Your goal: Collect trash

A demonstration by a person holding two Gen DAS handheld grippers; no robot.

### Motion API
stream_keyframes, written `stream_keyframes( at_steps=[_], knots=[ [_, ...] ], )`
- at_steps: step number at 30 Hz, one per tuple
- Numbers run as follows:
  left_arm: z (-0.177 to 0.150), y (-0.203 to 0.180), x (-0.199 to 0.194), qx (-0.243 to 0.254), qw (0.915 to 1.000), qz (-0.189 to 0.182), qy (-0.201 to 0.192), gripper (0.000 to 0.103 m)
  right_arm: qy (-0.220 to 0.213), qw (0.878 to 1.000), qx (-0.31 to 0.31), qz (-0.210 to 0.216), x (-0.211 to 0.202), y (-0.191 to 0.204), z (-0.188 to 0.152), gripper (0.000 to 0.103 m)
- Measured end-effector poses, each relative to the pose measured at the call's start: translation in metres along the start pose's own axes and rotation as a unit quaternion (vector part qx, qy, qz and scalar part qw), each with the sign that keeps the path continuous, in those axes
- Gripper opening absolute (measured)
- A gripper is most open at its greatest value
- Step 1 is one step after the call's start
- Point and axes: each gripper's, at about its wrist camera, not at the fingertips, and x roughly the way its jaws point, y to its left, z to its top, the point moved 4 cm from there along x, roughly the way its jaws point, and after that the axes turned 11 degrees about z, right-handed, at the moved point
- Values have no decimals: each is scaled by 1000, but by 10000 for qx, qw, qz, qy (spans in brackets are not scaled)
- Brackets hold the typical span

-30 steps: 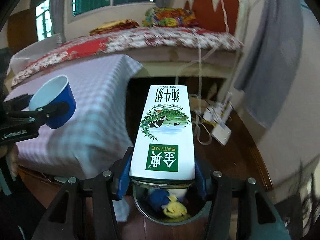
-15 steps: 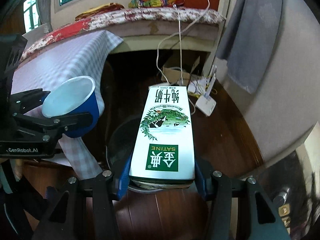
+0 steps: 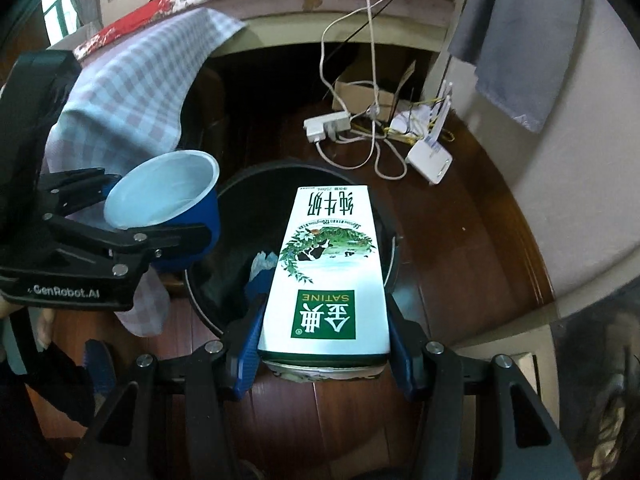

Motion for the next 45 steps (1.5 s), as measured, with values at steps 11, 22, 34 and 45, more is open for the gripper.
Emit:
stream_keyframes(
  at_steps=[11,22,34,45],
  knots=[
    [-11,8,24,-333,9989,67,308,99,499,9962,-153,-702,33,-26,-11,103],
    [-18,1,11,-236,9988,404,168,99,279,9933,723,-859,16,-47,-16,103],
    [-12,-2,-44,-307,9979,454,-337,99,-50,9949,621,-788,-16,-26,-3,103],
    [-3,27,-96,-579,9929,659,-802,99,-546,9960,420,-576,-61,11,21,103]
  ],
)
